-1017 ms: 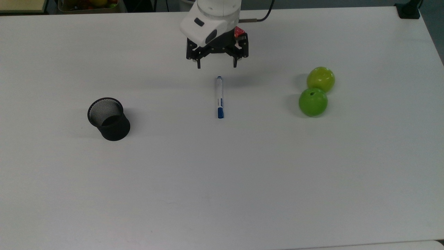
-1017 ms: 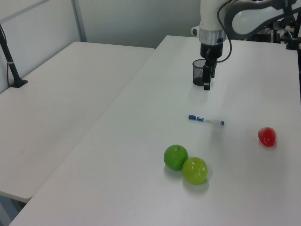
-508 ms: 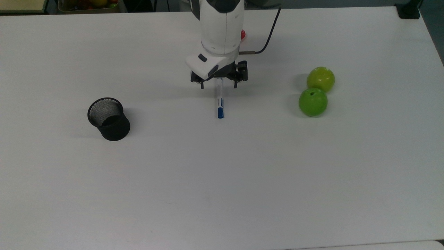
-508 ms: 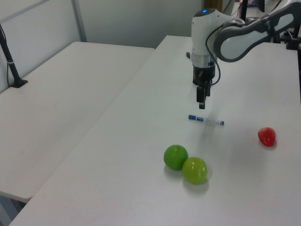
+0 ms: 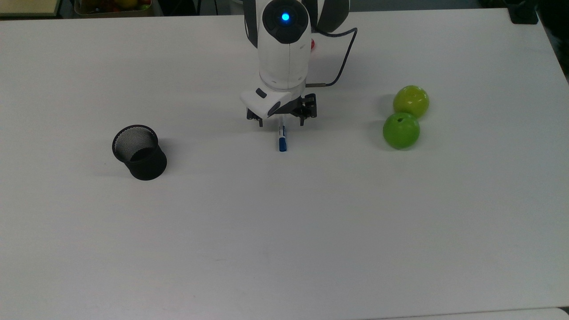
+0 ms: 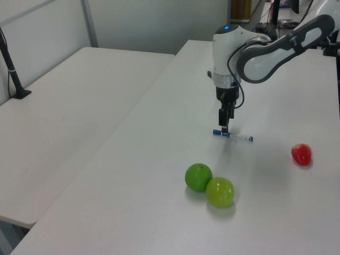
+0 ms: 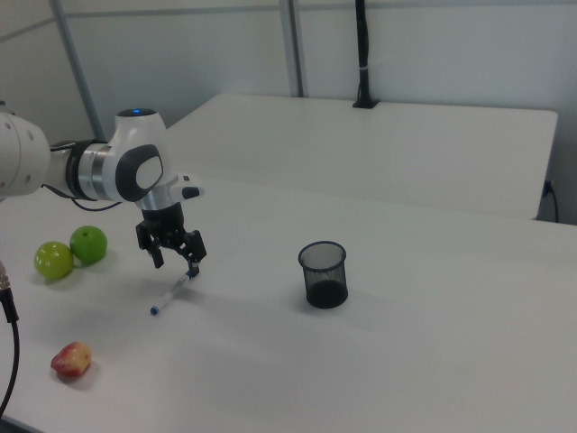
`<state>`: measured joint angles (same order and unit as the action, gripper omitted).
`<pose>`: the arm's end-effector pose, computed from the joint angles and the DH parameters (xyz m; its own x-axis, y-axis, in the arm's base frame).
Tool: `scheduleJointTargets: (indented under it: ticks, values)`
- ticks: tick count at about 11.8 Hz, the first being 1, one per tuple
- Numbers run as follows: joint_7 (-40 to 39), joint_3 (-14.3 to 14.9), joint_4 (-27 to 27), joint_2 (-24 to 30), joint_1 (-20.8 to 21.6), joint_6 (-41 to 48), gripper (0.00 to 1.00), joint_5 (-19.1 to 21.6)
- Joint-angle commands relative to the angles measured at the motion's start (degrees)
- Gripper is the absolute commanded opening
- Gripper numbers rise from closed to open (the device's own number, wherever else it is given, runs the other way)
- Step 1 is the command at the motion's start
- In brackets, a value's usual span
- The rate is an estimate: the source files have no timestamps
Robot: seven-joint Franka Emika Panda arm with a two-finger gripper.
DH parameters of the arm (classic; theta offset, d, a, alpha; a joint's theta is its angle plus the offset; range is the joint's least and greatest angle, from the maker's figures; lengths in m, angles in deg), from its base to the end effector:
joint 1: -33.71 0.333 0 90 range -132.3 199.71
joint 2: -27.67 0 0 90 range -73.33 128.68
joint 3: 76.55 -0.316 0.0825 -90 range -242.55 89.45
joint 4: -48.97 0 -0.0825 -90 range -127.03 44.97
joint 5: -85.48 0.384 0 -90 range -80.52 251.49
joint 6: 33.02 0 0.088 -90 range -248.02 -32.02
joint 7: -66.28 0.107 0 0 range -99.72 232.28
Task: Place marker
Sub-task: 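Close the gripper on the marker's blue-capped end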
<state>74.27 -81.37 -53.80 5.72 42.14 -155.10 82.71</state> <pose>0.6246 0.1409 0.3342 0.9927 0.1124 -0.0429 0.1131 -0.9935 0.0145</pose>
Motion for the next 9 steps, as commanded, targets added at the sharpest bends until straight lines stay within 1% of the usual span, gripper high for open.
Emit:
scheduleJointTargets:
  ticks: [1,4,5,6,9]
  values:
    - [1.2,0.2,-0.5,-1.5,0.4,-3.2,0.99,-0.3]
    - [1.2,0.2,-0.4,-2.7,0.4,-4.4,0.97,-0.9]
    - [1.2,0.2,-0.3,-3.3,0.4,-4.6,0.94,-1.0]
    - [1.2,0.2,-0.4,-3.4,0.4,-5.0,0.89,-1.0]
    - [1.2,0.2,-0.3,-3.4,0.3,-5.3,0.61,-1.0]
